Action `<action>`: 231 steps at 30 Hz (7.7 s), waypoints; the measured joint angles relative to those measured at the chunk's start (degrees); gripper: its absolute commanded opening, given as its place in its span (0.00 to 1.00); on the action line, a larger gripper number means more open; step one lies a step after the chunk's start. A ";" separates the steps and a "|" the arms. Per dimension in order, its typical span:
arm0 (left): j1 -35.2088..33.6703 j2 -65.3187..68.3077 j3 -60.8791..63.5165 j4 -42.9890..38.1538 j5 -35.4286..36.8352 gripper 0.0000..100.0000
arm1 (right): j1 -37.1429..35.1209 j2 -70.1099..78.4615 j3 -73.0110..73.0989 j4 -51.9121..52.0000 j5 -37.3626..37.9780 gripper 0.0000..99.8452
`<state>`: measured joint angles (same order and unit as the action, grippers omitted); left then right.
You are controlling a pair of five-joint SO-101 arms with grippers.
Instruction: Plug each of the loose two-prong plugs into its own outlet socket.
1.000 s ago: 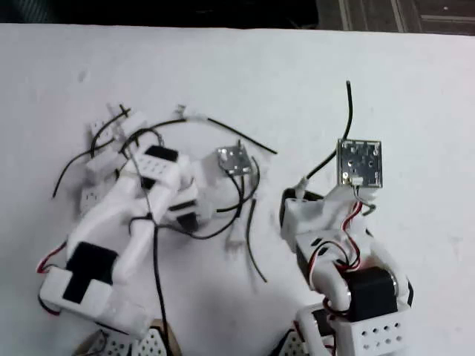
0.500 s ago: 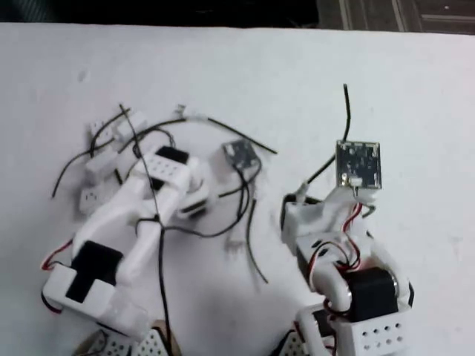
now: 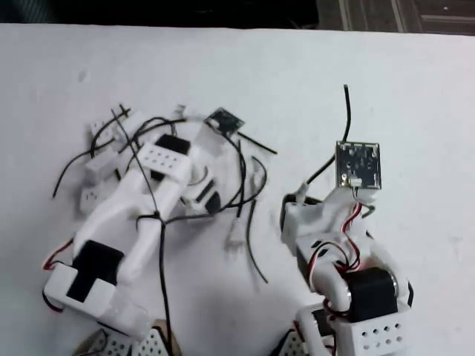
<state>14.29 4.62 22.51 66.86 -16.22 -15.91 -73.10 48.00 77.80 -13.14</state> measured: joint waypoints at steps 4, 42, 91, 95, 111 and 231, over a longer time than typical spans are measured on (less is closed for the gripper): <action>0.00 0.00 -1.85 3.16 -4.04 0.27 | 0.00 0.00 0.00 0.00 0.00 0.02; -45.45 -29.71 32.53 -11.34 -6.86 0.27 | -28.66 18.29 22.15 -48.53 2.73 0.02; -2.29 -2.11 5.89 -9.23 -42.29 0.31 | 8.09 18.11 12.66 -36.48 5.89 0.02; -2.29 1.85 5.10 -9.23 -42.29 0.26 | 9.32 18.11 12.66 -36.48 5.89 0.02; 2.46 2.64 3.16 -8.18 -19.69 0.05 | 9.32 18.11 12.66 -36.48 5.89 0.02; -33.23 -37.36 39.65 -9.76 -15.03 0.29 | -19.25 53.19 22.59 -84.13 14.15 0.02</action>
<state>-18.95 -32.75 62.15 57.10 -31.25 -35.16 -19.91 70.59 -6.33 1.01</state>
